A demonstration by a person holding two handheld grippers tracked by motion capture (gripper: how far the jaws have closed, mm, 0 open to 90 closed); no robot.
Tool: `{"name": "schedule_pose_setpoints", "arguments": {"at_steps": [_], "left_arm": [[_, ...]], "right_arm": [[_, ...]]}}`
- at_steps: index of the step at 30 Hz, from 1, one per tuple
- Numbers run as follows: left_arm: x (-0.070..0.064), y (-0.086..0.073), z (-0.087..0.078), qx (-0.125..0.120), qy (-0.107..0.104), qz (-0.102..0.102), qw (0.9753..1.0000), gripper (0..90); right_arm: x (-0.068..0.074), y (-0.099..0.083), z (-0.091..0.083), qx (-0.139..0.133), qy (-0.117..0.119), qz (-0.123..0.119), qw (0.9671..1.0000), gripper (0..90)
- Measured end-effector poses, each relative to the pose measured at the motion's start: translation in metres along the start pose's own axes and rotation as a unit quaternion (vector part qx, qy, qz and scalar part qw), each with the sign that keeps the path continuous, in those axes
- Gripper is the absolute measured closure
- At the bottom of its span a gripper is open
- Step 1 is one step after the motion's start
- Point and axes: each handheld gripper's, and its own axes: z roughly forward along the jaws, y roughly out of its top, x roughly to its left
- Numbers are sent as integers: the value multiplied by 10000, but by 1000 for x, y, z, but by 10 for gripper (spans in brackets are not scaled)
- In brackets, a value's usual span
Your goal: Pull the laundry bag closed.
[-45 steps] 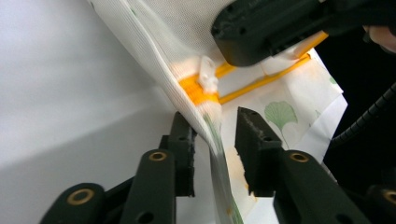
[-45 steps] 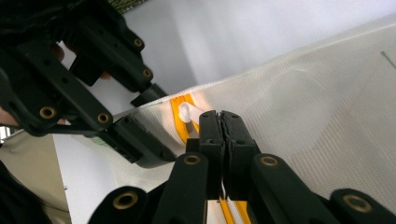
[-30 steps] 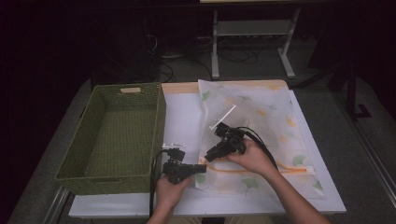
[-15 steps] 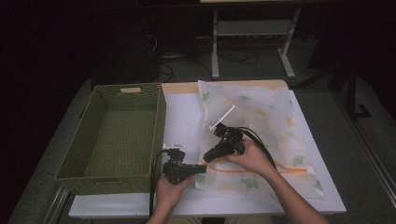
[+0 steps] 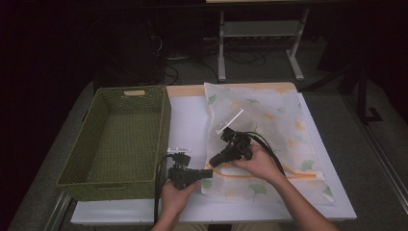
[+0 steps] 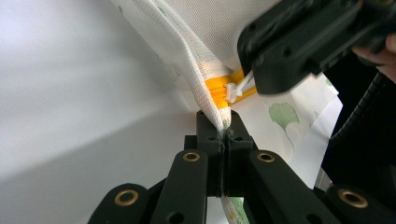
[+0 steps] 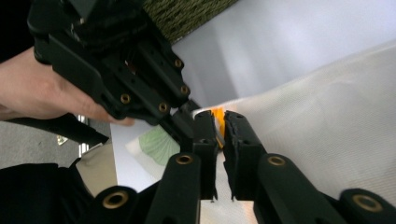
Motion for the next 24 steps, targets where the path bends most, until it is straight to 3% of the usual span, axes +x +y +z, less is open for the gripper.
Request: {"name": "schedule_pose_setpoints", "arguments": {"at_steps": [5, 8, 11, 14, 24], "left_arm": [[1, 0, 0, 3, -13, -69, 10000, 885], [1, 0, 2, 41, -27, -91, 9999, 885], [0, 0, 3, 45, -27, -85, 10000, 885], [0, 0, 3, 45, -17, -105, 9999, 885], [0, 1, 3, -4, -33, -156, 9999, 881]], "right_arm": [[1, 1, -1, -33, 96, 6, 9999, 844], [3, 1, 0, -57, 65, -63, 9999, 840], [6, 3, 3, 85, -78, -122, 9999, 851], [6, 3, 4, 98, -26, -92, 9999, 823], [9, 1, 0, 167, -177, -220, 9995, 839]]}}
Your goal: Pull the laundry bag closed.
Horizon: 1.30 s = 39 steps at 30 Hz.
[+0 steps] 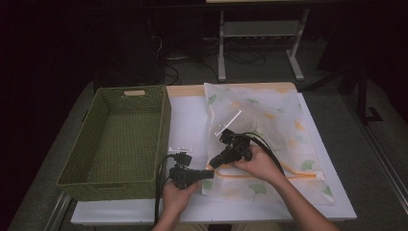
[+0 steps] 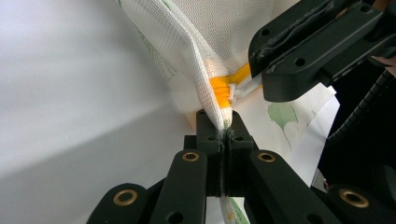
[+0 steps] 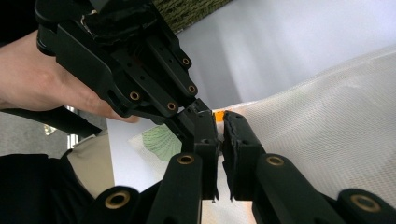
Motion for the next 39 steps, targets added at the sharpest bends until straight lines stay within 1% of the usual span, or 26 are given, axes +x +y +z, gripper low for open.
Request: {"name": "schedule_pose_setpoints", "arguments": {"at_steps": [1, 2, 3, 4, 6, 9, 13, 17, 21, 23, 26, 28, 31, 33, 35, 38, 39], "left_arm": [[0, 0, 0, -6, 12, 12, 10000, 881], [0, 0, 0, -8, 25, 6, 10000, 881], [0, 0, 0, -14, 19, -9, 10000, 881], [0, 0, -1, -16, 22, -19, 10000, 881], [1, 0, -1, -35, 13, -29, 10000, 881], [0, 0, 0, -23, 8, -21, 10000, 880], [0, 0, 0, -36, 11, -33, 10000, 878], [1, 0, -1, -50, -7, -46, 10000, 876], [1, 1, -2, -102, -39, -112, 9999, 875], [1, 1, -2, -107, -41, -113, 9999, 874], [1, 0, -2, -96, -44, -114, 9999, 872], [1, 1, -2, -102, -68, -130, 9998, 872], [0, 1, -1, -83, -69, -85, 9999, 872], [-1, 1, -1, -78, -80, -82, 9999, 872], [-1, 2, -1, -80, -70, -74, 9999, 875], [0, 1, -4, -154, -80, -114, 9998, 881], [1, 1, -5, -177, -88, -122, 9997, 882]], "right_arm": [[0, 0, 0, -15, -3, 30, 10000, 837], [-1, 0, 0, -21, 32, 111, 9999, 827], [-1, 0, 0, -16, 65, 151, 9999, 805], [-1, 0, 0, -20, 106, 154, 9998, 804], [-1, 0, 0, -6, 77, 130, 9999, 810], [-2, 0, -1, 10, 20, 174, 9998, 828], [-4, -1, -1, 31, 53, 230, 9997, 827], [-3, -1, 0, 73, 24, 224, 9997, 828], [-3, -3, 0, 89, 4, 204, 9998, 827], [-2, -3, -1, 75, -53, 156, 9998, 830], [-3, -3, -1, 54, -4, 193, 9998, 823], [-4, -3, 0, 75, 39, 282, 9996, 807], [-4, -3, 1, 101, -3, 304, 9995, 806], [-5, -3, 2, 103, 27, 356, 9993, 806], [-6, -4, 3, 171, -39, 342, 9993, 803], [-9, -7, 2, 102, 11, 379, 9992, 792], [-10, -8, 1, 83, 30, 426, 9991, 792]]}}
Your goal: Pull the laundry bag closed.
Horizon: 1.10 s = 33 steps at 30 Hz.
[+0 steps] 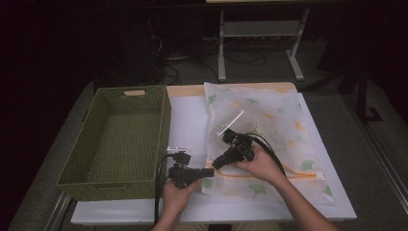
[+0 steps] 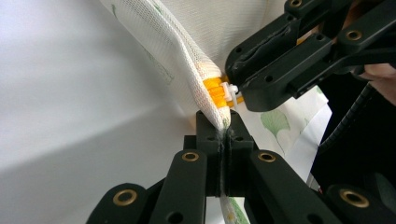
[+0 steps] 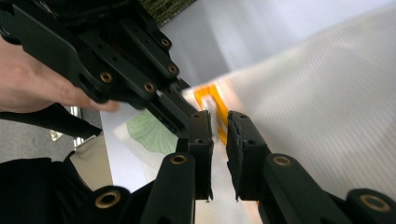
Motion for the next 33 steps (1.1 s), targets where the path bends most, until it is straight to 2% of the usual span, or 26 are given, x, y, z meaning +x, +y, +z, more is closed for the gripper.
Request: {"name": "schedule_pose_setpoints", "arguments": {"at_steps": [2, 7, 12, 16, 23, 33], "left_arm": [[0, 0, 0, -36, -30, -11, 10000, 883], [0, 1, 0, -68, -86, -78, 9999, 885], [0, 2, -1, -35, -156, -49, 9999, 887], [-1, 2, -1, 25, -243, -55, 9997, 887], [0, 0, 0, 107, -318, -51, 9994, 886], [0, -1, 2, 117, -333, -89, 9993, 886]], "right_arm": [[-2, -2, -1, 20, 65, 48, 10000, 790], [-3, -6, 0, 90, 168, -60, 9998, 794], [-3, -7, 2, 143, 131, -122, 9997, 780], [-4, -8, 3, 95, 113, -126, 9998, 823], [-5, -10, 4, 34, 120, -125, 9998, 829], [-6, -12, -3, -204, 329, -54, 9992, 847]]}}
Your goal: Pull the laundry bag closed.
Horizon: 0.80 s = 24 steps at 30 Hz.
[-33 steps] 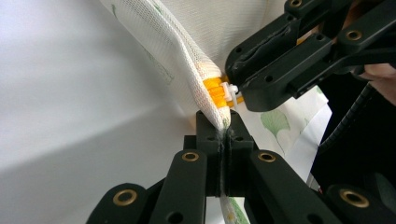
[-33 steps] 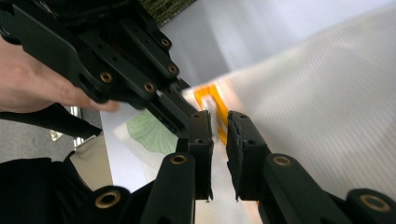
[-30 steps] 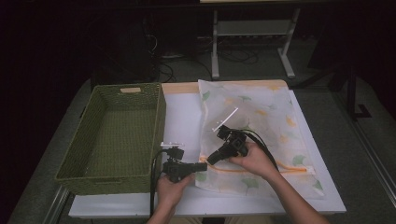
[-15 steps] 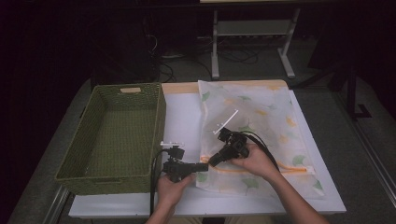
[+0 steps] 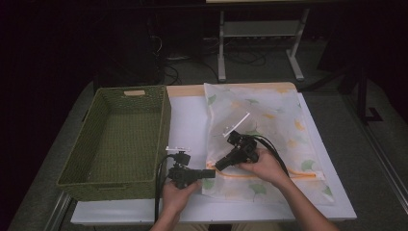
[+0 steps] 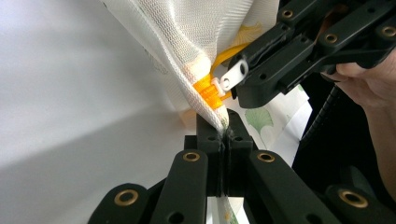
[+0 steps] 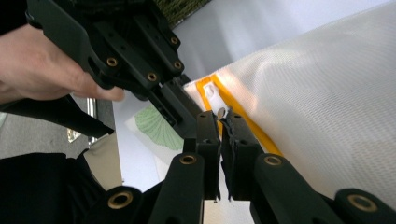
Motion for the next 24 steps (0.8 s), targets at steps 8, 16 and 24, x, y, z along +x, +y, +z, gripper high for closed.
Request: {"name": "schedule_pose_setpoints", "arguments": {"at_steps": [8, 16, 24], "left_arm": [[0, 0, 0, 13, 0, 0, 10000, 885], [0, 0, 0, 23, 12, 12, 10000, 885], [-1, 0, 0, 34, 25, 36, 10000, 885]], "right_arm": [[-1, 1, 2, -56, 112, 35, 9999, 805], [-1, 2, 2, -119, 179, 77, 9997, 798], [-2, 2, 0, -193, 199, 93, 9996, 787]]}}
